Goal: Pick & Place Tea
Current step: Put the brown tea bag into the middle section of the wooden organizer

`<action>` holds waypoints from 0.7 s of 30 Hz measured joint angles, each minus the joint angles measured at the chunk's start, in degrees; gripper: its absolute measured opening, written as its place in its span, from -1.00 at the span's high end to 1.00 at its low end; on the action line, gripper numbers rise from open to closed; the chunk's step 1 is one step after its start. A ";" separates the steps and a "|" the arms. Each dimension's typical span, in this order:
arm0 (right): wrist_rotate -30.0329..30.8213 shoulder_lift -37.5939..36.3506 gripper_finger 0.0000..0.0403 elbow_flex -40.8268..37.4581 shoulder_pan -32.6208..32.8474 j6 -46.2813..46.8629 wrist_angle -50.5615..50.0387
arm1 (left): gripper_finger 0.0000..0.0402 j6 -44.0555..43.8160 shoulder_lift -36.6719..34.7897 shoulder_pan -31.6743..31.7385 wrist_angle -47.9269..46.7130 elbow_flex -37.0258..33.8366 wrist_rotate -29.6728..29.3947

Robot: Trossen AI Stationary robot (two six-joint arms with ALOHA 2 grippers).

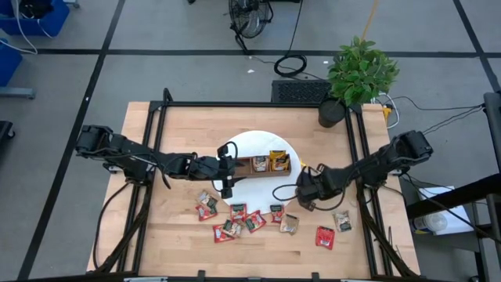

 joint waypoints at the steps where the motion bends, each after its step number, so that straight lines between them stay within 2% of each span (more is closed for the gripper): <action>1: -1.04 0.00 0.87 0.43 -0.33 -1.11 -0.12 | -0.03 0.10 0.00 0.01 0.00 0.01 0.00; 5: -5.43 0.00 0.57 2.93 -1.59 -6.35 1.74 | -0.03 0.11 0.00 0.00 -0.01 0.01 0.02; 10: -7.76 -0.05 0.01 3.65 -2.45 -16.53 9.65 | -0.03 0.02 0.00 0.00 -0.02 0.00 0.02; 14: -6.74 -0.05 -0.35 3.67 -4.03 -19.51 5.17 | -0.03 -0.07 0.00 0.00 -0.65 0.00 0.04; 17: -4.39 -0.05 -0.45 3.67 -5.91 -18.55 -0.59 | -0.03 -0.01 0.00 0.00 -0.83 0.00 0.04; 21: -0.75 -0.02 -0.44 3.65 -7.68 -19.39 -3.06 | -0.03 0.09 0.00 0.00 -0.81 0.00 0.02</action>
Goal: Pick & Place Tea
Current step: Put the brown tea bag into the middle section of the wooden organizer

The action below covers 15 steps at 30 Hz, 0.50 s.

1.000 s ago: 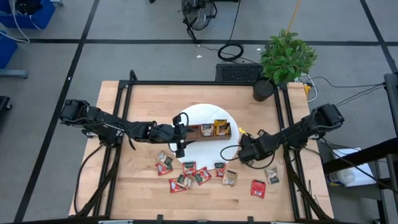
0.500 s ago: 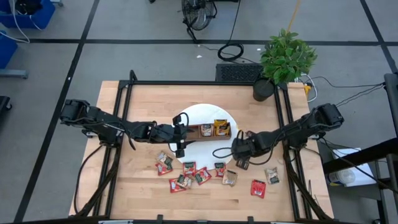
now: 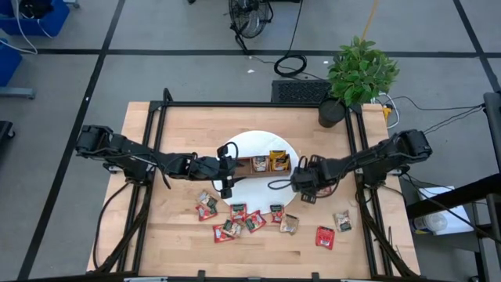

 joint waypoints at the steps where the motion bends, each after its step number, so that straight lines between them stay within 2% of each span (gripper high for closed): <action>1: 0.50 0.00 -0.43 0.00 -0.36 0.00 0.16 | -0.03 0.00 0.00 0.00 0.01 0.00 0.00; 4: 0.52 0.00 -0.40 -0.32 -1.38 -0.39 0.36 | -0.03 0.00 0.00 0.01 0.02 0.00 0.00; 15: -6.48 0.35 -0.31 -7.14 -7.37 -0.17 3.31 | -0.03 -0.08 0.00 0.00 -0.11 0.00 -0.02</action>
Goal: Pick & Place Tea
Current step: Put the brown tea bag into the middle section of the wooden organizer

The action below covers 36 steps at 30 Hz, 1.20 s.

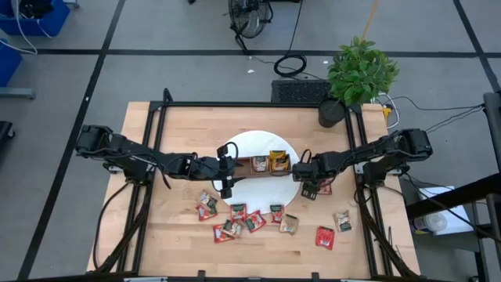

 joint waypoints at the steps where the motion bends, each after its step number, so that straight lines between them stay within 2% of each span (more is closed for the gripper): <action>1: -0.51 0.02 -0.28 -0.27 -0.35 0.51 0.21 | -0.03 0.06 0.00 0.01 0.00 0.00 0.00; 6: -2.57 0.09 0.06 -1.12 -1.94 1.37 0.66 | -0.03 0.08 0.00 0.00 0.09 0.00 -0.02; 14: -2.11 0.15 0.91 -2.86 -3.38 -0.29 2.45 | -0.03 0.00 0.00 0.00 0.11 0.00 -0.02; 21: -0.63 -2.06 0.98 -0.33 -0.69 -1.76 1.47 | -0.03 -1.07 0.00 0.00 0.13 0.00 -0.02; 24: -0.38 -5.83 0.99 1.79 2.29 -0.53 -1.36 | -0.03 -1.27 0.00 0.00 0.02 0.00 -0.02; 28: 2.57 -13.27 0.99 4.99 7.10 0.80 3.65 | -0.03 -2.27 0.00 0.00 -0.57 0.00 0.00; 30: 2.73 -16.69 0.99 4.29 9.74 -1.82 7.29 | -0.03 -3.04 0.00 0.01 -0.90 0.00 -0.01; 36: 4.06 -24.32 1.00 -2.34 16.20 -14.33 36.48 | -0.03 -2.30 0.00 -0.10 2.87 -0.04 0.20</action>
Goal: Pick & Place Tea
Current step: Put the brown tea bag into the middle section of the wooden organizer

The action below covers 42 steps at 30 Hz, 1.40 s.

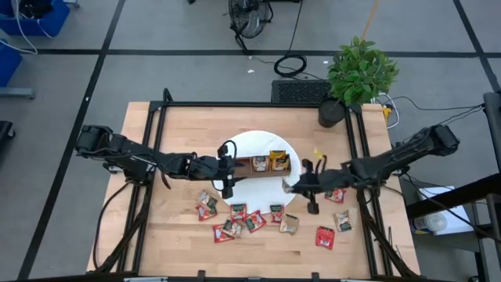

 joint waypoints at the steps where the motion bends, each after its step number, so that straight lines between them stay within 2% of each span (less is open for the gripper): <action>1: -0.24 -0.43 1.00 -1.83 0.51 -2.72 5.23 | -0.03 0.54 0.00 -0.04 2.46 -0.02 0.98; 5: -5.07 -1.40 1.00 -10.46 0.92 -9.98 29.37 | -0.03 0.90 1.88 0.16 17.49 0.04 11.61; 9: -11.17 -0.43 1.00 -17.45 -0.20 -13.57 46.55 | -0.03 0.90 5.23 0.23 27.99 0.01 24.66; 13: -17.27 -0.64 1.00 -21.00 -0.54 -15.27 58.52 | -0.03 0.50 8.65 0.34 37.53 0.02 27.06; 17: -22.07 -0.62 1.00 -21.46 -0.54 -15.76 62.26 | -0.03 -2.24 13.17 1.20 40.17 2.49 27.92; 22: -22.55 0.34 1.00 -21.44 -0.54 -15.66 62.50 | -0.03 -13.20 20.68 3.45 40.29 10.66 32.66; 26: -22.60 1.62 1.00 -21.39 -0.43 -15.56 62.74 | -0.03 -17.60 26.06 4.82 40.04 17.61 39.68; 32: -25.55 2.31 1.00 -21.35 -0.43 -15.74 64.29 | -0.03 -17.77 29.61 5.22 40.02 23.91 48.73; 38: -25.52 2.31 1.00 -21.35 -0.43 -17.35 64.31 | -0.03 -16.02 29.60 4.05 36.43 25.45 49.05; 42: -25.50 2.31 1.00 -21.35 -0.44 -18.10 64.63 | -0.03 -15.59 29.57 3.16 35.46 25.52 44.94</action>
